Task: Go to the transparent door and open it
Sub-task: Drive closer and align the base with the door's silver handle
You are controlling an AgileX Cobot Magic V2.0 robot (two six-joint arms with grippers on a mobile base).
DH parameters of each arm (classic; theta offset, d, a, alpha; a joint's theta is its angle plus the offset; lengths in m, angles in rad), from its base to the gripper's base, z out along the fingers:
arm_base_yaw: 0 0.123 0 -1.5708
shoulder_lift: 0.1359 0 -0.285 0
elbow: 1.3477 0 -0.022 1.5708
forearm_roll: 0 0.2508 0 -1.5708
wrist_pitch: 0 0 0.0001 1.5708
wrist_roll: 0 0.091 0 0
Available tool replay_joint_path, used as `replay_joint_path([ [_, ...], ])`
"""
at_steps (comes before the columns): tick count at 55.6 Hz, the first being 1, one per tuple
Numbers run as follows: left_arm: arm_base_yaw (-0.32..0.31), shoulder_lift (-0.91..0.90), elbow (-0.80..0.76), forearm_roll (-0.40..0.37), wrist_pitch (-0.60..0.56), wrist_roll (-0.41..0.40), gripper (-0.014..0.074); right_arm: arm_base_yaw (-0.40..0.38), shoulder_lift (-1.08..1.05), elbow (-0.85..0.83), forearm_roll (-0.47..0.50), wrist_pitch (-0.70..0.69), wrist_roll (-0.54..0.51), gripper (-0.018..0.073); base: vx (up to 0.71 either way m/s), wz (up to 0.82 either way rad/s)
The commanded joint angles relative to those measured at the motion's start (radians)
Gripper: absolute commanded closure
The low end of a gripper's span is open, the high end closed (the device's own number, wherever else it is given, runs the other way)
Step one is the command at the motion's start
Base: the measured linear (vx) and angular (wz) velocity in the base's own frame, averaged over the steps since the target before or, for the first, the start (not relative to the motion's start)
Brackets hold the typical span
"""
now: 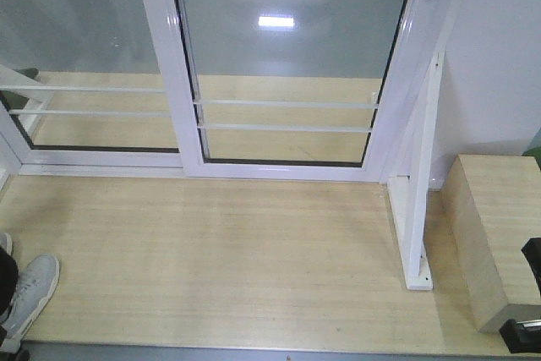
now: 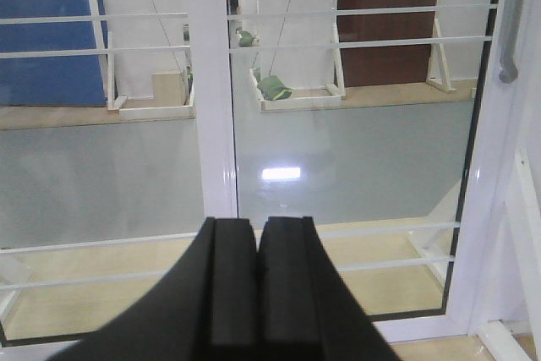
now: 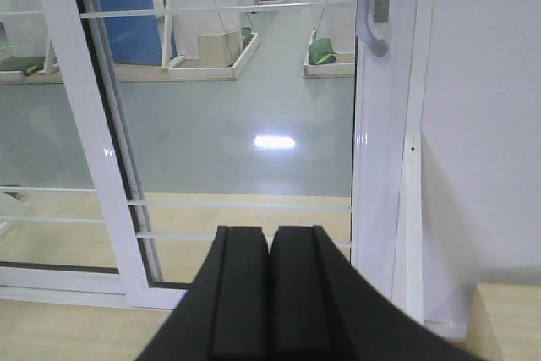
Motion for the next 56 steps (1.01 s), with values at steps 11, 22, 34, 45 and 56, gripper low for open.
replay_joint_path([
  [11, -0.003, -0.012, -0.020, -0.003, -0.084, -0.007, 0.0594, -0.006, -0.015, 0.002, -0.006, -0.079, -0.001, 0.0561, 0.44, -0.07],
  [22, -0.003, -0.012, -0.020, -0.003, -0.084, -0.007, 0.0594, -0.006, -0.015, 0.002, -0.006, -0.079, -0.001, 0.0561, 0.41, -0.08],
  [34, -0.003, -0.012, -0.020, -0.003, -0.084, -0.007, 0.0594, -0.006, -0.015, 0.002, -0.006, -0.086, -0.001, 0.0561, 0.37, -0.03],
  [45, -0.003, -0.012, -0.020, -0.003, -0.084, -0.007, 0.0594, -0.006, -0.015, 0.002, -0.006, -0.086, -0.001, 0.0561, 0.29, -0.02],
  [56, -0.003, -0.012, -0.020, -0.003, -0.084, -0.007, 0.0594, -0.006, -0.015, 0.002, -0.006, -0.086, -0.001, 0.0561, 0.20, -0.06],
])
